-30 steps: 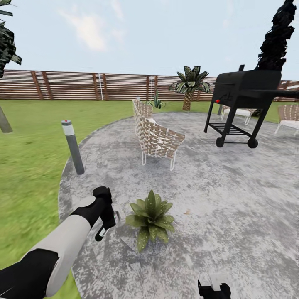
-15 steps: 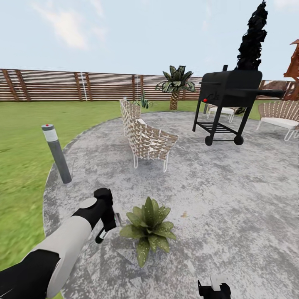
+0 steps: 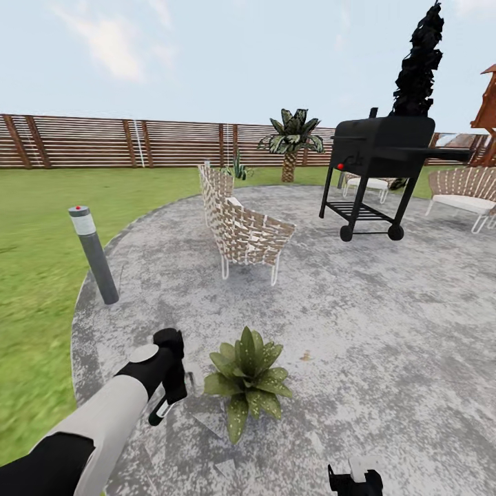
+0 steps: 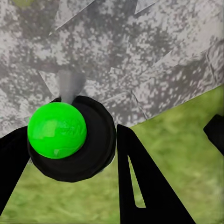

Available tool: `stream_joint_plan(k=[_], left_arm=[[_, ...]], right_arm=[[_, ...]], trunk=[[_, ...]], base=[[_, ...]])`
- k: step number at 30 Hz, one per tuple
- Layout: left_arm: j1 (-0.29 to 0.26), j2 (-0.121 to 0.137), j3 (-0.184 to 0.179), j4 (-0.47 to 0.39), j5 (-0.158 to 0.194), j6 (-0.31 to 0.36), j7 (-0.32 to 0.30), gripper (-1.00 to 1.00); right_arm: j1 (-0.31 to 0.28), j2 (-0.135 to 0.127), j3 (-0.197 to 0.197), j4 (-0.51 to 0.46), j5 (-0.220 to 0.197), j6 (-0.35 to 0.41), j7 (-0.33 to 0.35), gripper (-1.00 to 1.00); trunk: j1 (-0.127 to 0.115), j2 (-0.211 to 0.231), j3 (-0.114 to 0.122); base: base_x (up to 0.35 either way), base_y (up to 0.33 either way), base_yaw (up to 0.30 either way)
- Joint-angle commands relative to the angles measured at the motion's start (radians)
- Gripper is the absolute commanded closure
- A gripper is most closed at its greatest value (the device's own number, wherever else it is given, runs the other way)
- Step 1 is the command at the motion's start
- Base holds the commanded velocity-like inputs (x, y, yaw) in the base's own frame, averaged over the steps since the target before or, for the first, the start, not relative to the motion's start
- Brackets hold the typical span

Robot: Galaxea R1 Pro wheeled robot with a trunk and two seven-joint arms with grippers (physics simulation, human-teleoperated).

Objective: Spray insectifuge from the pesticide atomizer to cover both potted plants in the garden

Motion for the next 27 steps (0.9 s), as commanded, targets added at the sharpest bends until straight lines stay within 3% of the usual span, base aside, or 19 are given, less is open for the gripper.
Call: stream_joint_plan(k=[1,7,14,27], left_arm=[[0.000,0.001,-0.001,0.007,-0.003,0.012,-0.003,1.00],[0.001,0.000,-0.001,0.051,-0.003,0.018,0.003,1.00],[0.034,-0.004,-0.001,0.052,-0.007,0.013,0.004,1.00],[0.044,0.007,0.002,0.052,-0.009,0.020,0.011,1.00]], right_arm=[[-0.001,0.000,0.009,0.001,-0.005,-0.002,-0.005,-1.00],[-0.001,0.000,0.008,0.001,-0.005,-0.002,-0.005,-1.00],[-0.001,0.000,0.008,0.001,-0.005,-0.002,-0.005,-1.00],[-0.001,0.000,0.008,0.001,-0.005,-0.002,-0.005,-1.00]], trunk=[[0.000,0.000,-0.001],[0.000,0.000,-0.001],[0.000,0.000,-0.001],[0.000,0.000,-0.001]], base=[[0.005,0.000,0.000],[0.186,0.127,-0.032],[0.083,0.281,-0.267],[0.055,0.076,-0.099]])
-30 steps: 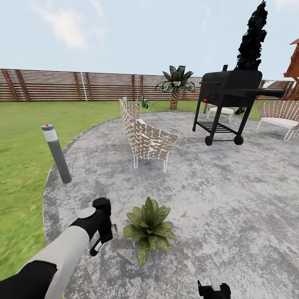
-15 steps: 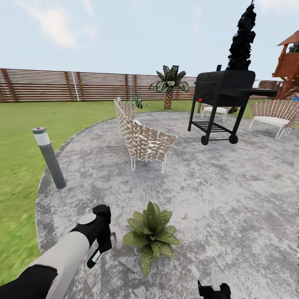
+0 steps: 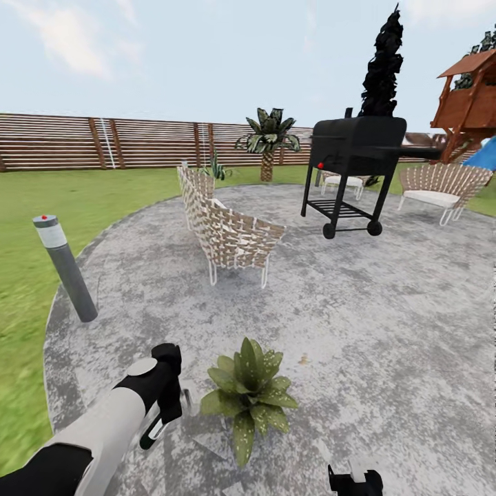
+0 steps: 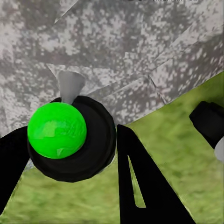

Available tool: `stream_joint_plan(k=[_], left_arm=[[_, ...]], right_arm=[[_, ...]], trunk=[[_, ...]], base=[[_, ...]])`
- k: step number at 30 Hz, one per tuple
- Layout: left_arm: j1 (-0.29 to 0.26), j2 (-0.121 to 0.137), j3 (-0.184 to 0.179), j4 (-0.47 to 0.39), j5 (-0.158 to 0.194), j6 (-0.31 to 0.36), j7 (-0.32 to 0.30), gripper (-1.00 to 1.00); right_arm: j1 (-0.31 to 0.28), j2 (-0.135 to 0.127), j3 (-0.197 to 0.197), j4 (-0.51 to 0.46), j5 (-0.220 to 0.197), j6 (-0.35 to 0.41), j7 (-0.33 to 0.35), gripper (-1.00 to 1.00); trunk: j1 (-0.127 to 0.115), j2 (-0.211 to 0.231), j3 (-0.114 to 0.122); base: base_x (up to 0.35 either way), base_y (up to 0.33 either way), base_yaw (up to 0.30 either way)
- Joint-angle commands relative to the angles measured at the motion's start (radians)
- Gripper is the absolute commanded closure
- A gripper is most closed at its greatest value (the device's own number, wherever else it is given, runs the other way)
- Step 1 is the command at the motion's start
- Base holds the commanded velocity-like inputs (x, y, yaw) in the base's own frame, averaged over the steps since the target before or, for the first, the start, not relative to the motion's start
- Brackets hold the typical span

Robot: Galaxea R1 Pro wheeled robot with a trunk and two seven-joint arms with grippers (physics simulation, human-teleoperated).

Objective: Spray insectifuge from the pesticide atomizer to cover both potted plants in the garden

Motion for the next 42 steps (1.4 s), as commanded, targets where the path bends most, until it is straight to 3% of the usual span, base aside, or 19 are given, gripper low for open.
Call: stream_joint_plan(k=[1,6,14,18,24,30,33,35,38,42], left_arm=[[0.000,0.000,-0.004,-0.002,-0.002,0.010,-0.006,1.00],[0.001,-0.001,-0.007,-0.001,-0.002,0.010,-0.001,1.00],[0.057,0.005,-0.001,-0.003,0.007,0.003,0.048,1.00],[0.058,-0.006,0.003,-0.013,0.014,0.004,0.046,1.00],[0.059,0.000,0.003,-0.002,0.077,-0.001,0.044,1.00],[0.094,0.008,0.004,0.001,0.082,-0.004,0.058,1.00],[0.117,0.008,0.005,0.001,0.084,-0.002,0.148,1.00],[0.120,0.006,0.006,-0.001,0.113,-0.001,0.180,1.00],[0.121,0.006,0.006,-0.012,0.160,-0.001,0.192,1.00],[0.121,0.007,0.005,-0.016,0.169,-0.001,0.195,1.00]], right_arm=[[-0.001,0.000,0.009,0.001,-0.004,-0.003,-0.005,-1.00],[-0.001,0.000,0.009,0.001,-0.004,-0.003,-0.005,-1.00],[-0.001,0.000,0.009,0.001,-0.004,-0.003,-0.005,-1.00],[-0.001,0.000,0.009,0.001,-0.004,-0.003,-0.005,-1.00],[-0.001,0.001,0.010,0.001,-0.004,-0.003,-0.005,-1.00],[-0.001,0.001,0.010,0.001,-0.004,-0.003,-0.005,-1.00],[-0.001,0.001,0.010,0.001,-0.004,-0.003,-0.005,-1.00],[-0.001,0.001,0.010,0.001,-0.004,-0.003,-0.005,-1.00],[-0.001,0.001,0.009,0.001,-0.004,-0.003,-0.005,-1.00],[-0.001,0.001,0.009,0.001,-0.004,-0.002,-0.005,-1.00]], trunk=[[0.000,0.000,-0.001],[0.000,0.000,-0.001],[0.000,0.000,-0.001],[0.000,0.000,-0.001],[0.000,0.000,-0.001],[0.000,0.000,-0.001],[0.000,0.000,-0.001],[0.000,0.000,-0.001],[0.000,0.000,-0.001],[0.000,0.000,-0.001]], base=[[0.199,0.239,-0.262],[0.104,0.270,-0.176],[0.003,0.056,-0.007],[0.000,0.000,0.000],[0.000,0.000,0.000],[0.000,0.000,0.000],[0.000,0.000,0.000],[0.000,0.000,0.000],[0.000,0.000,-0.051],[0.000,0.070,-0.252]])
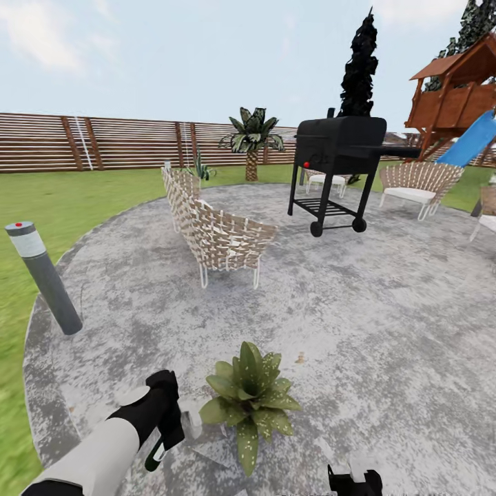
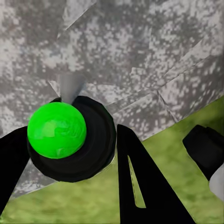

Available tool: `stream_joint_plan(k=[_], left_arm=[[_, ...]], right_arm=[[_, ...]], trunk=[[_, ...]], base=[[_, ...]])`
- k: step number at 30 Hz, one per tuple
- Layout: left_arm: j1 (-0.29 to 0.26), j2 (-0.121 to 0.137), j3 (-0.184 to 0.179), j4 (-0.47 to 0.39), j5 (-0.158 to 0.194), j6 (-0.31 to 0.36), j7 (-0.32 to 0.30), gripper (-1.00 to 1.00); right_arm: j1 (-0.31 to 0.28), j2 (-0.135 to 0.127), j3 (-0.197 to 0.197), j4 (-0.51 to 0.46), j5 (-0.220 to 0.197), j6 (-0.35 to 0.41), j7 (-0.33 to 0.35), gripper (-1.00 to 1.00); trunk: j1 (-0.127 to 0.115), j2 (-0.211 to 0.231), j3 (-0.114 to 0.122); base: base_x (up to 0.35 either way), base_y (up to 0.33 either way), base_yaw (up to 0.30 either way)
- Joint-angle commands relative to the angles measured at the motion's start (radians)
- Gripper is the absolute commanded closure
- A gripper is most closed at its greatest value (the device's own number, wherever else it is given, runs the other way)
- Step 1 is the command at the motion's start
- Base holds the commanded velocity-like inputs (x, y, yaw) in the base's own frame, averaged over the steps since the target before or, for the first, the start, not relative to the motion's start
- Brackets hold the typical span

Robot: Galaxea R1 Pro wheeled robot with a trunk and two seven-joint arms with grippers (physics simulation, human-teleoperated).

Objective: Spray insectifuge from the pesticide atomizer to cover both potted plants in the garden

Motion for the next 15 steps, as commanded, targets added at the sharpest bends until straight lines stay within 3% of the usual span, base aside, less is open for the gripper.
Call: stream_joint_plan(k=[1,10,15], left_arm=[[0.000,0.000,-0.003,-0.003,-0.002,0.008,-0.006,1.00],[-0.001,-0.001,-0.002,-0.004,-0.001,0.009,0.009,1.00],[0.000,-0.003,0.000,-0.004,0.000,0.009,0.009,1.00]], right_arm=[[-0.001,0.000,0.009,0.001,-0.005,-0.003,-0.005,-1.00],[-0.001,0.000,0.010,0.001,-0.005,-0.003,-0.005,-1.00],[-0.001,0.000,0.010,0.001,-0.005,-0.003,-0.005,-1.00]], trunk=[[0.000,0.000,-0.001],[0.000,0.000,-0.001],[0.000,0.000,-0.001]], base=[[0.000,0.236,-0.192],[0.033,0.297,-0.018],[0.221,0.256,-0.213]])
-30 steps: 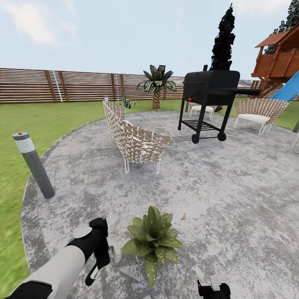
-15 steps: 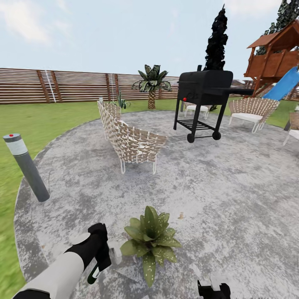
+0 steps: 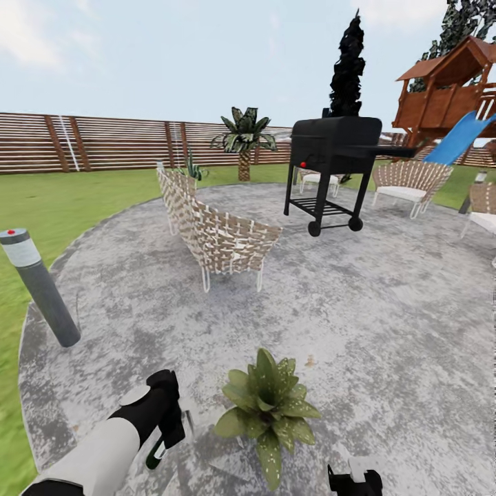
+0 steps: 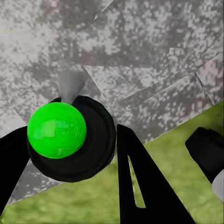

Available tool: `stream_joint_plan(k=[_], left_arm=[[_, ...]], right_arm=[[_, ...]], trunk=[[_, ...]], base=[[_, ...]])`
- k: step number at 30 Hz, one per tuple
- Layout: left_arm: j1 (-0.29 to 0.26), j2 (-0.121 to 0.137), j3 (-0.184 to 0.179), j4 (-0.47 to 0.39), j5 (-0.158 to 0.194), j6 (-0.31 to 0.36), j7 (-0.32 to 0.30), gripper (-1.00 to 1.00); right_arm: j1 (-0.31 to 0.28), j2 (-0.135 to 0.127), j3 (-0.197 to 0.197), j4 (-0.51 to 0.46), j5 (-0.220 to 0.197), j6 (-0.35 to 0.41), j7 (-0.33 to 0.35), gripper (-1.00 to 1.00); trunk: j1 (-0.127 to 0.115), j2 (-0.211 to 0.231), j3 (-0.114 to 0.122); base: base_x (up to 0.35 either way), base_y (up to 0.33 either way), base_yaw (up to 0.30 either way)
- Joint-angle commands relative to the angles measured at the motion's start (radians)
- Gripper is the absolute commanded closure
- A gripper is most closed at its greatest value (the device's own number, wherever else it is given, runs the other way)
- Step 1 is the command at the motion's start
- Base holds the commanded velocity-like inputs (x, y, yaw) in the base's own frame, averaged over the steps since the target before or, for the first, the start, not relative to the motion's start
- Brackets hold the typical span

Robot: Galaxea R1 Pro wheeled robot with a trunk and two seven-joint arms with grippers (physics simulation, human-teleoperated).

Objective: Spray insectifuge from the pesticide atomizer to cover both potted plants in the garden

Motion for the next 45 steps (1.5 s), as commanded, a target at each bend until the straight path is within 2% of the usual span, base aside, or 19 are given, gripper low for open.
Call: stream_joint_plan(k=[1,4,6,7,9,11,13,15,16,17,19,26,32,34,36,40,42,43,45], left_arm=[[0.000,0.000,-0.002,-0.002,-0.003,0.008,-0.006,1.00],[0.001,-0.008,-0.005,0.012,-0.001,0.007,-0.006,1.00],[0.002,-0.013,-0.005,0.019,0.016,0.006,-0.007,1.00],[0.002,-0.015,-0.006,0.023,0.040,0.006,-0.008,1.00],[0.002,-0.021,-0.009,0.026,0.053,0.006,-0.008,1.00],[0.002,-0.045,-0.010,0.029,0.052,0.006,-0.005,1.00],[0.003,-0.052,-0.010,0.031,0.056,0.006,-0.003,1.00],[0.015,-0.053,-0.010,0.032,0.057,0.006,0.021,1.00],[0.031,-0.055,-0.011,0.032,0.057,0.005,0.059,1.00],[0.048,-0.064,-0.011,0.032,0.059,0.005,0.110,1.00],[0.057,-0.086,-0.012,0.031,0.059,0.007,0.144,1.00],[0.060,-0.107,-0.011,0.024,0.053,0.015,0.160,1.00],[0.064,-0.094,-0.008,0.030,0.053,0.017,0.162,1.00],[0.068,-0.070,-0.006,0.031,0.058,0.017,0.162,1.00],[0.075,-0.058,-0.004,0.030,0.060,0.017,0.162,1.00],[0.081,-0.054,-0.003,0.022,0.064,0.017,0.167,1.00],[0.082,-0.055,-0.001,0.016,0.065,0.017,0.204,1.00],[0.082,-0.057,0.001,0.015,0.072,0.017,0.217,1.00],[0.081,-0.060,-0.003,0.013,0.122,0.017,0.225,1.00]], right_arm=[[-0.001,0.000,0.008,0.001,-0.005,-0.002,-0.005,-1.00],[-0.001,0.000,0.008,0.001,-0.005,-0.003,-0.005,-1.00],[-0.001,0.000,0.009,0.001,-0.005,-0.003,-0.005,-1.00],[-0.001,0.000,0.009,0.001,-0.005,-0.003,-0.005,-1.00],[-0.001,0.000,0.009,0.001,-0.005,-0.003,-0.005,-1.00],[-0.001,0.000,0.009,0.001,-0.005,-0.003,-0.005,-1.00],[-0.001,0.000,0.009,0.001,-0.005,-0.003,-0.005,-1.00],[-0.001,0.000,0.009,0.001,-0.005,-0.003,-0.005,-1.00],[-0.001,0.001,0.009,0.001,-0.005,-0.002,-0.005,-1.00],[-0.001,0.001,0.009,0.001,-0.005,-0.003,-0.005,-1.00],[-0.001,0.001,0.009,0.001,-0.005,-0.003,-0.005,-1.00],[-0.001,0.000,0.009,0.002,-0.003,-0.003,-0.004,-1.00],[-0.001,-0.002,0.009,0.002,-0.003,-0.002,-0.004,-1.00],[-0.001,-0.003,0.009,0.002,-0.003,-0.002,-0.004,-1.00],[-0.001,-0.002,0.008,0.001,-0.003,-0.002,-0.004,-1.00],[-0.001,-0.002,0.008,0.001,-0.003,-0.002,-0.005,-1.00],[-0.001,-0.002,0.009,0.001,-0.003,-0.003,-0.005,-1.00],[-0.001,-0.002,0.009,0.001,-0.003,-0.003,-0.005,-1.00],[-0.001,-0.002,0.009,0.001,-0.003,-0.002,-0.005,-1.00]], trunk=[[0.000,0.000,-0.001],[0.000,0.000,-0.001],[0.000,0.000,-0.001],[0.000,0.000,-0.001],[0.000,0.000,-0.001],[0.000,0.000,-0.001],[0.000,0.000,-0.001],[0.000,0.000,-0.001],[0.000,0.000,-0.001],[0.000,0.000,-0.001],[0.000,0.000,-0.001],[0.000,0.000,-0.001],[0.000,0.000,-0.001],[0.000,0.000,-0.001],[0.000,0.000,-0.001],[0.000,0.000,-0.001],[0.000,0.000,-0.001],[0.000,0.000,-0.001],[0.000,0.000,-0.001]], base=[[0.188,0.146,-0.281],[0.045,0.035,-0.147],[0.008,0.007,-0.028],[0.003,0.002,-0.009],[0.001,0.001,-0.004],[0.000,0.000,-0.001],[0.000,0.000,0.000],[0.000,0.000,0.000],[0.000,0.000,0.000],[0.000,0.000,0.000],[0.000,0.000,0.000],[0.000,0.000,0.000],[0.000,0.000,0.000],[0.000,0.000,0.000],[0.000,0.000,0.000],[-0.039,0.000,0.000],[-0.263,0.017,0.000],[-0.320,0.096,-0.030],[-0.327,0.144,-0.197]])
